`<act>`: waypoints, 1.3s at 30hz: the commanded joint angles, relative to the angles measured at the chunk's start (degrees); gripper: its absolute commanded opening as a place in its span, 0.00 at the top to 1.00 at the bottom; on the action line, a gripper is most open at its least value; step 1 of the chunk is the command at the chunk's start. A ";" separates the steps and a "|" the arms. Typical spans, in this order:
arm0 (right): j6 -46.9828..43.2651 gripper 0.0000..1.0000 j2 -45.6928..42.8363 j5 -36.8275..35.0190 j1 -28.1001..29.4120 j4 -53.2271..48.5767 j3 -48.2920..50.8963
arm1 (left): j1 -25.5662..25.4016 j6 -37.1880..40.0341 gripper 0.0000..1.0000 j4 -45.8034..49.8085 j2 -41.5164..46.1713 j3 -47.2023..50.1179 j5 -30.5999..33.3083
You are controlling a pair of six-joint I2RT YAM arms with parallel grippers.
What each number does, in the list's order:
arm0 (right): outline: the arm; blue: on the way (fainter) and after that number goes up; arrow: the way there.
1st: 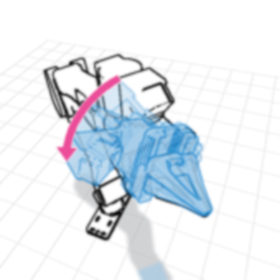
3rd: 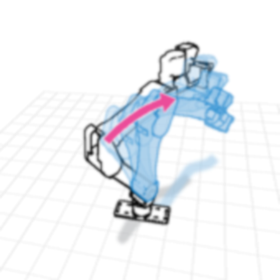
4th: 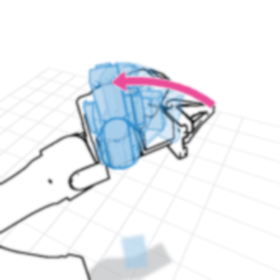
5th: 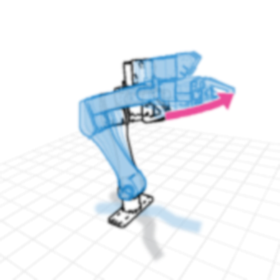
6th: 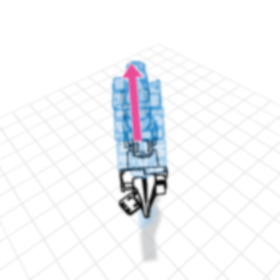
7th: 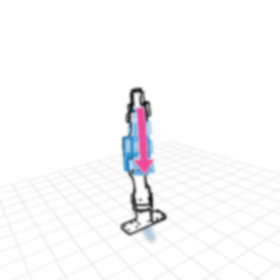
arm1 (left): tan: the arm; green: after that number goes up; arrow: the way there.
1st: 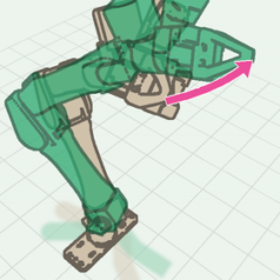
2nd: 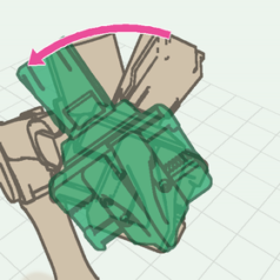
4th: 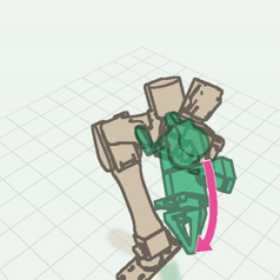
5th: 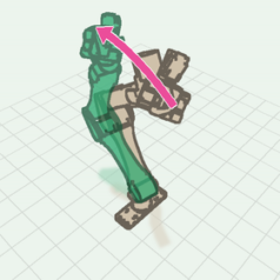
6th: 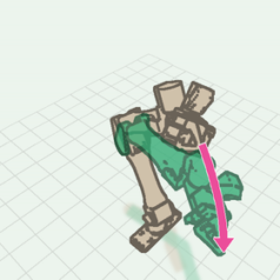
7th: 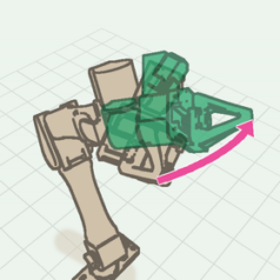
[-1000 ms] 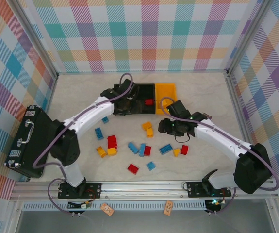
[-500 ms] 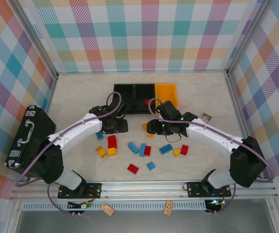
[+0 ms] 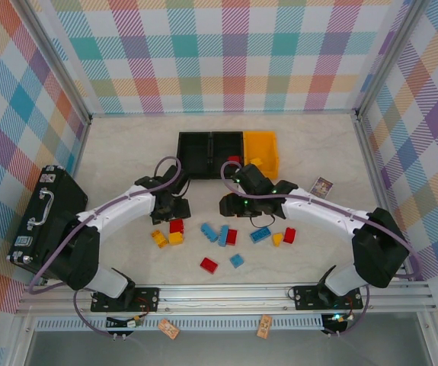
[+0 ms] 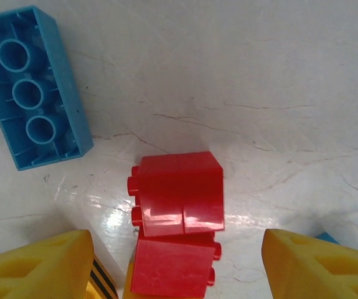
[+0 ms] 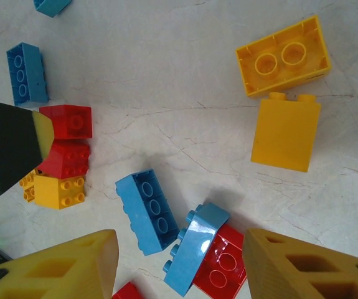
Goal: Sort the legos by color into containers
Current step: Pick up the lego from the center of the table.
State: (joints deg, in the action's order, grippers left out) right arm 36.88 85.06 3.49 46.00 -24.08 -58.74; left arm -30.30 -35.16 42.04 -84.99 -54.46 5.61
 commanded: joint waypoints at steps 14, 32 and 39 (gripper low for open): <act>0.81 0.46 0.36 -3.02 0.32 -2.17 -2.17 | 0.97 -0.76 0.53 -4.69 -7.70 0.46 -0.96; 1.43 0.45 -5.16 -4.56 -5.18 -4.99 0.37 | -3.78 3.26 0.61 0.46 -12.52 -18.96 -2.70; 2.31 0.45 -9.94 -5.55 -9.22 -7.03 3.70 | -6.20 3.87 0.61 1.07 -20.65 -30.48 -3.69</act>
State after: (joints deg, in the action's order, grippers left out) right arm 38.41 76.97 -1.06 37.76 -28.82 -56.45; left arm -35.64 -32.32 40.86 -103.44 -80.93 2.70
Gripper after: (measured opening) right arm 0.547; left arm 0.421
